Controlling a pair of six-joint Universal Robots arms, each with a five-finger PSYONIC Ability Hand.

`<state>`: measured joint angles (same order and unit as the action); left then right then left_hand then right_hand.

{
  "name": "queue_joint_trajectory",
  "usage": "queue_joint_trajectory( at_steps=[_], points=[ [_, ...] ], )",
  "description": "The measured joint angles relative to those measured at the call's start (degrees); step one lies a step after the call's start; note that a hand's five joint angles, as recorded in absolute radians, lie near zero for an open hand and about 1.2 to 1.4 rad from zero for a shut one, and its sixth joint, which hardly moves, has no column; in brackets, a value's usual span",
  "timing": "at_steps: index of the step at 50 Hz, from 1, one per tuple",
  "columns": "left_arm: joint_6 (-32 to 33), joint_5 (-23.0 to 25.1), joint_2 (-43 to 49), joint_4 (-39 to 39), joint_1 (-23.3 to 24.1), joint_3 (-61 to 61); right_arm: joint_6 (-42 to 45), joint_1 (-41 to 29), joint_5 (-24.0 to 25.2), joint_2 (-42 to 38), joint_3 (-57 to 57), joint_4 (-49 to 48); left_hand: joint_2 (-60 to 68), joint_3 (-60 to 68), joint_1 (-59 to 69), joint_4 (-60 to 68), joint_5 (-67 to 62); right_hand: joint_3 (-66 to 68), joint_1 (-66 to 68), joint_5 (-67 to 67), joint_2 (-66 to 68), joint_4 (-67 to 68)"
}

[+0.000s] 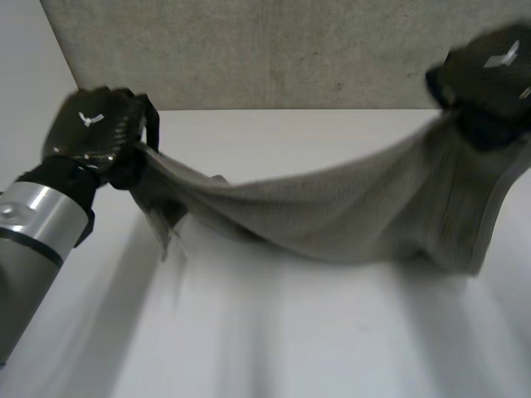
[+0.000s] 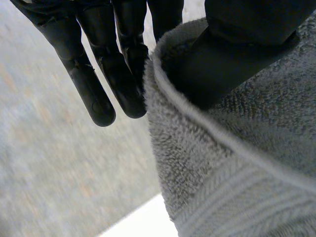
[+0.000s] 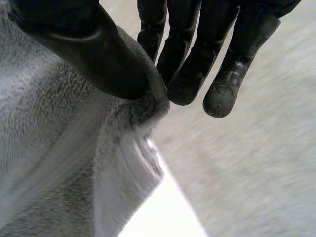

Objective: Fold the towel.

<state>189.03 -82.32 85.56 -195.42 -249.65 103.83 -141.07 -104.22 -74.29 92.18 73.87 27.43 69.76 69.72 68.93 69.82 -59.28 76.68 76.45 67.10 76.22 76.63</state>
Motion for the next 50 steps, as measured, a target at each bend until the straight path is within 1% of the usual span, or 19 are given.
queue_joint_trajectory(
  at_steps=[5, 7, 8, 10, 11, 12, 14, 16, 19, 21, 22, 24, 26, 27, 30, 33, 39, 44, 50],
  points=[
    [0.4, 0.0, 7.5, 4.5, -0.1, -4.1, 5.9, -0.8, -1.4, -8.9, -0.8, 4.8, 0.0, 0.0, 0.0, 0.0, 0.0, 0.0, 0.0, 0.0, 0.0, 0.0],
    [1.1, 0.0, 13.0, 7.1, -0.1, -7.2, 9.3, -1.4, -3.6, -14.3, -1.7, 6.3, 0.0, 0.0, 0.0, 0.0, 0.0, 0.0, 0.0, 0.0, 0.0, 0.0],
    [1.3, 0.0, 14.5, 7.8, -0.1, -8.3, 10.1, -1.6, -4.3, -15.6, -2.1, 6.5, 0.0, 0.0, 0.0, 0.0, 0.0, 0.0, 0.0, 0.0, 0.0, 0.0],
    [2.7, -0.1, 20.0, 10.1, -0.1, -12.3, 12.8, -2.5, -7.7, -21.4, -5.2, 7.0, 0.0, 0.0, 0.0, 0.0, 0.0, 0.0, 0.0, 0.0, 0.0, 0.0],
    [3.1, -0.1, 21.2, 10.5, -0.1, -13.4, 13.2, -2.7, -8.5, -22.4, -6.0, 7.0, 0.0, 0.0, 0.0, 0.0, 0.0, 0.0, 0.0, 0.0, 0.0, 0.0],
    [4.1, -0.3, 23.5, 11.3, -0.1, -15.8, 14.0, -3.1, -10.3, -25.2, -8.6, 6.8, 0.0, 0.0, 0.0, 0.0, 0.0, 0.0, 0.0, 0.0, 0.0, 0.0],
    [5.6, -0.5, 26.4, 12.1, 0.0, -19.5, 14.5, -3.6, -12.6, -28.3, -12.5, 6.2, 0.0, 0.0, 0.0, 0.0, 0.0, 0.0, 0.0, 0.0, 0.0, 0.0],
    [7.6, -0.7, 29.5, 12.4, 0.0, -25.3, 14.0, -4.0, -15.1, -31.8, -19.2, 4.1, 0.0, 0.0, 0.0, 0.0, 0.0, 0.0, 0.0, 0.0, 0.0, 0.0],
    [9.3, -1.0, 31.7, 11.3, 0.1, -32.9, 11.3, -4.3, -17.3, -34.2, -27.6, -0.1, 0.0, 0.0, 0.0, 0.0, 0.0, 0.0, 0.0, 0.0, 0.0, 0.0],
    [9.8, -1.8, 32.4, 8.6, 0.2, -39.0, 6.8, -4.4, -18.6, -34.7, -35.3, -6.0, 0.0, 0.1, 0.0, 0.0, 0.0, 0.0, 0.0, 0.1, 0.0, 0.0],
    [9.7, -2.1, 32.4, 7.5, 0.2, -40.4, 5.7, -4.4, -18.8, -34.5, -36.7, -7.4, 0.0, 0.1, 0.0, 0.0, 0.0, 0.0, 0.0, 0.1, 0.0, 0.0],
    [9.2, -3.4, 31.9, 3.1, 0.3, -44.9, 2.1, -4.4, -19.0, -33.3, -39.9, -11.7, 0.0, 0.1, 0.0, 0.0, 0.0, 0.0, 0.0, 0.1, 0.0, 0.0],
    [7.9, -5.4, 30.6, -3.1, 0.4, -48.8, -2.0, -4.4, -19.0, -30.9, -41.7, -16.5, 0.1, 0.1, 0.0, 0.0, 0.0, 0.0, 0.0, 0.1, 0.0, 0.0],
    [7.6, -5.9, 30.2, -4.7, 0.4, -49.5, -2.7, -4.4, -19.0, -30.3, -41.7, -17.3, 0.1, 0.1, 0.0, 0.0, 0.0, 0.0, 0.0, 0.1, 0.0, 0.0],
    [5.5, -8.2, 28.1, -12.7, 0.4, -51.8, -5.4, -4.4, -18.2, -26.6, -39.6, -20.6, 0.1, 0.1, 0.0, 0.0, 0.0, 0.0, 0.0, 0.1, 0.0, 0.0],
    [4.5, -9.1, 27.0, -15.7, 0.3, -51.4, -5.4, -4.5, -17.4, -24.6, -36.3, -20.6, 0.1, 0.1, 0.0, 0.0, 0.0, 0.0, 0.0, 0.1, 0.0, 0.0],
    [3.8, -8.7, 26.5, -13.6, 0.1, -45.6, -3.9, -5.4, -15.7, -22.8, -27.6, -17.7, 0.0, 0.1, 0.2, 0.0, -0.2, 0.0, 0.0, 0.4, 0.0, 0.0],
    [4.1, -6.3, 26.8, -10.7, -0.6, -34.8, -3.1, -6.3, -14.8, -22.6, -18.0, -16.5, 0.0, 0.1, 0.3, 0.0, -0.2, 0.0, 0.0, 0.8, 0.0, 0.0],
    [4.6, -3.3, 27.7, -10.1, -2.8, -20.3, -3.0, -7.1, -12.6, -24.0, -6.6, -19.2, 0.0, 0.1, 0.3, 0.0, -0.2, 0.0, 0.0, 0.9, 0.0, 0.0]
  ],
)
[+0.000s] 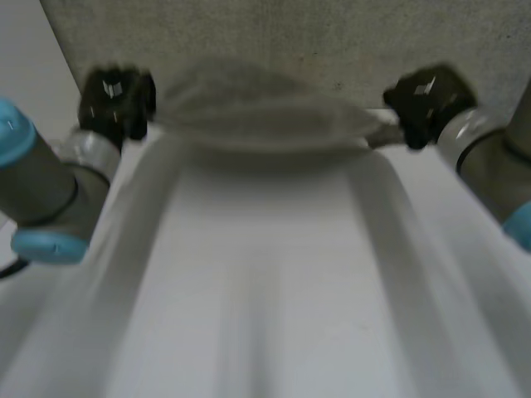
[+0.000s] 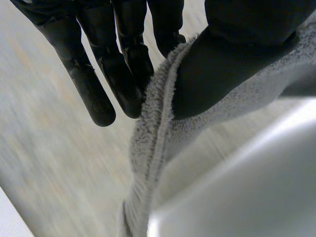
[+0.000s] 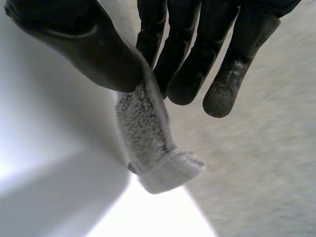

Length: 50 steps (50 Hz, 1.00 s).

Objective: Fold the towel.

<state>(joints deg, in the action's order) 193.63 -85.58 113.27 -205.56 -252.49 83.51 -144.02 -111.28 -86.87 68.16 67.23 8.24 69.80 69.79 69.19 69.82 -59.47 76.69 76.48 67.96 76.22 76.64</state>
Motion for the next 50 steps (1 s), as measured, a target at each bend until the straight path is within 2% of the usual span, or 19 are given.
queue_joint_trajectory(
  at_steps=[6, 13, 20, 26, 31, 44, 47, 50],
  points=[
    [2.1, 1.4, 3.2, -1.8, -1.4, 10.7, 0.4, -0.3, 2.1, -3.6, 9.9, -4.4, 0.0, 0.0, 0.0, 0.0, 0.0, 0.0, 0.0, 0.0, 0.0, 0.0],
    [10.7, 1.6, 6.3, -6.1, -1.5, 18.2, 0.8, 0.0, 2.2, -5.2, 17.6, -6.5, -14.5, -14.4, -13.7, -14.5, 14.1, 0.0, 0.0, 0.0, 0.0, 0.0],
    [19.5, 1.6, 6.0, -8.3, -1.5, 20.7, 0.3, 0.6, 2.2, 0.0, 23.6, -8.7, -24.8, -24.7, -24.0, -24.8, 24.6, 0.0, 0.0, 0.0, 0.0, 0.0],
    [21.5, 1.4, 5.0, -9.5, -2.3, 20.7, 0.0, 1.4, 2.3, 5.0, 28.2, -12.0, -38.9, -38.8, -38.2, -38.7, 38.6, 0.0, 0.0, 0.0, 0.0, 0.0],
    [21.4, 1.2, 4.8, -11.3, -3.4, 20.7, -0.2, 3.6, 2.4, 7.1, 31.9, -15.0, -43.8, -43.8, -43.1, -43.9, 43.8, 0.0, 0.0, 0.0, 0.0, 0.0],
    [20.9, 0.9, 5.4, -13.4, -5.7, 21.4, -0.5, 9.1, 4.3, 6.9, 36.2, -19.3, -44.3, -44.3, -43.7, -44.4, 43.9, 0.0, 0.0, 0.0, 0.0, 0.0],
    [20.9, 1.2, 5.3, -13.3, -6.1, 21.9, -0.9, 9.8, 4.7, 6.6, 36.2, -19.9, -38.9, -39.4, -38.3, -39.4, 39.2, 0.0, 0.0, 0.0, 0.0, 0.0],
    [21.0, 1.5, 5.1, -13.0, -6.4, 22.4, -1.6, 10.2, 5.0, 6.5, 36.3, -20.4, -28.6, -28.6, -27.9, -28.7, 28.4, 0.0, 0.0, 0.0, 0.0, 0.0]
  ],
)
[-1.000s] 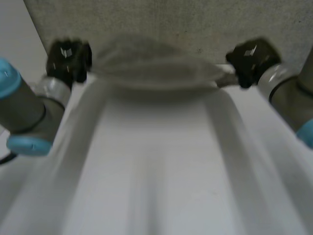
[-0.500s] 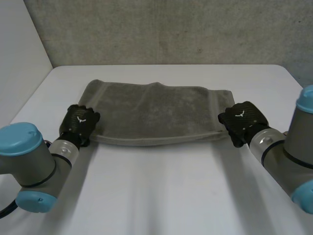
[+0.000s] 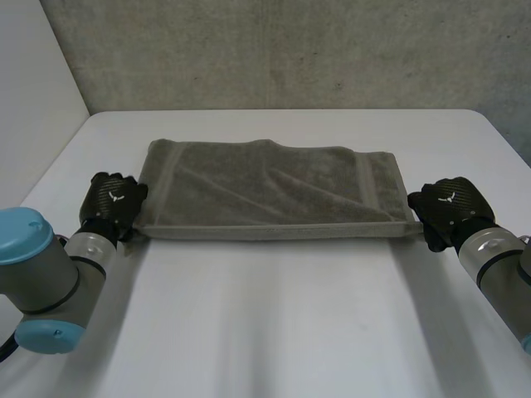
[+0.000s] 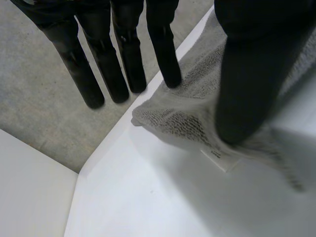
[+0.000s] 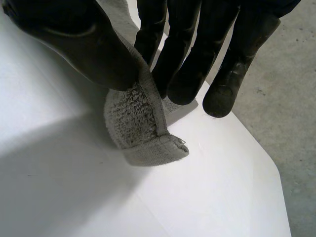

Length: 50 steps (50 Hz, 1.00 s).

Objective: Fold the towel.

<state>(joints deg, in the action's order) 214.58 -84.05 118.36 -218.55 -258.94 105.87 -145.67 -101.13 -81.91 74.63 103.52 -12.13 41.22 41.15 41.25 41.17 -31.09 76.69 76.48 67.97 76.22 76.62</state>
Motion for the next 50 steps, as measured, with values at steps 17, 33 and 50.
queue_joint_trajectory(
  at_steps=[17, 33, 50],
  points=[
    [0.0, 7.3, -7.2, 1.2, -3.0, 3.2, -1.7, 0.1, 0.1, 0.4, 0.4, -0.3, 28.3, 28.4, 27.0, 28.4, -27.8, 0.0, 0.0, 0.0, 0.0, 0.0],
    [3.6, 13.5, -30.6, 24.6, -6.3, 8.4, 11.4, 5.9, 4.6, 11.9, -7.3, 29.7, 28.5, 28.6, 27.3, 28.6, -28.1, 0.0, 0.0, 0.0, 0.0, 0.0],
    [14.5, 25.0, -32.3, 41.4, -11.7, 7.1, 25.4, 15.7, 19.4, 12.6, -12.3, 50.3, 28.5, 28.6, 27.4, 28.6, -28.1, 0.0, 0.0, 0.0, 0.0, 0.0]
  ],
)
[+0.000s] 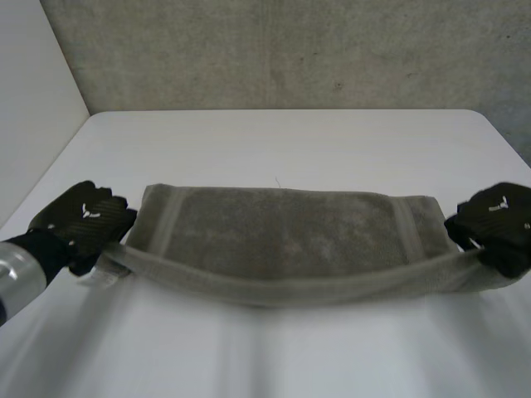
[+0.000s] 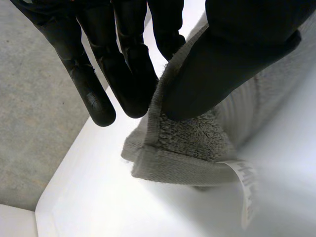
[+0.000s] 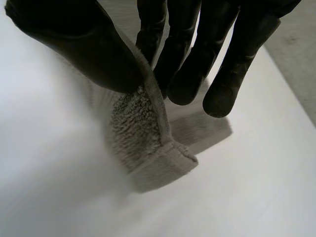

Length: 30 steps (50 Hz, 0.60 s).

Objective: Fold the towel.

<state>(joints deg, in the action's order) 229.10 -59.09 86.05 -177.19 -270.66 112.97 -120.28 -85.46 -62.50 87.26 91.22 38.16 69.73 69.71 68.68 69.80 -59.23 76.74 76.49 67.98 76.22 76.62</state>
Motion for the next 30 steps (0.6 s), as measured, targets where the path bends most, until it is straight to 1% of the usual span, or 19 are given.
queue_joint_trajectory(
  at_steps=[3, 6, 9, 10, 11, 12, 15, 17, 21, 25, 29, 30],
  points=[
    [-2.5, -0.9, 5.2, -5.2, 1.5, -2.3, -4.1, -1.2, -1.1, -4.3, -2.8, -4.5, 0.0, 0.0, 0.0, 0.0, 0.0, 0.1, 0.0, 0.0, 0.0, 0.0],
    [-5.4, -3.4, 10.8, -9.5, 3.8, -6.0, -8.0, -3.1, -3.6, -8.8, -6.1, -8.3, 0.0, 0.0, 0.0, 0.0, 0.0, 0.1, 0.0, 0.0, 0.0, 0.0],
    [-8.7, -7.8, 17.6, -13.3, 6.6, -11.6, -11.7, -5.9, -8.0, -14.0, -10.2, -11.8, 0.0, 0.0, 0.0, 0.0, 0.0, 0.1, 0.0, 0.0, 0.6, 0.0],
    [-9.9, -10.0, 20.7, -14.5, 7.8, -14.4, -13.1, -7.3, -10.3, -16.4, -12.1, -13.4, 0.0, 0.0, 0.0, 0.0, 0.0, 0.2, 0.0, 0.0, 0.6, 0.0],
    [-10.3, -11.0, 22.0, -15.1, 8.3, -15.6, -13.7, -7.8, -11.4, -17.4, -12.9, -14.2, 0.0, 0.0, 0.0, 0.0, 0.0, 0.2, 0.0, 0.0, 0.6, 0.0],
    [-11.2, -12.8, 24.6, -16.1, 9.2, -18.3, -14.7, -8.9, -13.6, -19.4, -14.6, -16.1, 0.0, 0.0, 0.0, 0.0, 0.0, 0.2, 0.0, 0.0, 0.6, 0.0],
    [-12.4, -16.3, 30.6, -18.2, 11.1, -24.4, -16.8, -10.7, -17.8, -23.4, -17.7, -20.9, 0.0, 0.0, 0.0, 0.0, 0.0, 0.2, 0.0, 0.0, 0.6, 0.0],
    [-12.6, -17.8, 34.2, -19.5, 12.3, -28.3, -17.9, -11.4, -19.5, -25.2, -18.9, -24.0, 0.0, 0.0, 0.1, 0.0, 0.0, 0.2, 0.0, 0.0, 0.6, 0.0],
    [-12.5, -19.2, 40.1, -21.9, 13.9, -34.8, -19.7, -12.5, -21.5, -27.9, -20.6, -30.7, 0.0, 0.0, 0.2, 0.0, 0.0, 0.2, 0.0, 0.0, 0.6, 0.0],
    [-12.1, -19.3, 44.8, -23.9, 14.9, -40.1, -20.9, -13.5, -22.4, -29.8, -21.3, -36.5, 0.0, 0.0, 0.3, 0.0, 0.0, 0.2, 0.0, 0.0, 0.6, 0.0],
    [-11.9, -18.9, 48.0, -25.1, 15.2, -43.3, -20.9, -14.1, -23.3, -31.2, -21.7, -39.6, 0.0, 0.0, 0.4, 0.0, 0.0, 0.2, -0.1, 0.0, 0.5, 0.0],
    [-11.9, -18.8, 48.5, -25.2, 15.2, -43.8, -20.9, -14.2, -23.4, -31.5, -21.7, -40.1, 0.0, 0.0, 0.4, 0.0, 0.0, -2.6, -3.4, -3.3, -3.0, -2.8]
  ],
)
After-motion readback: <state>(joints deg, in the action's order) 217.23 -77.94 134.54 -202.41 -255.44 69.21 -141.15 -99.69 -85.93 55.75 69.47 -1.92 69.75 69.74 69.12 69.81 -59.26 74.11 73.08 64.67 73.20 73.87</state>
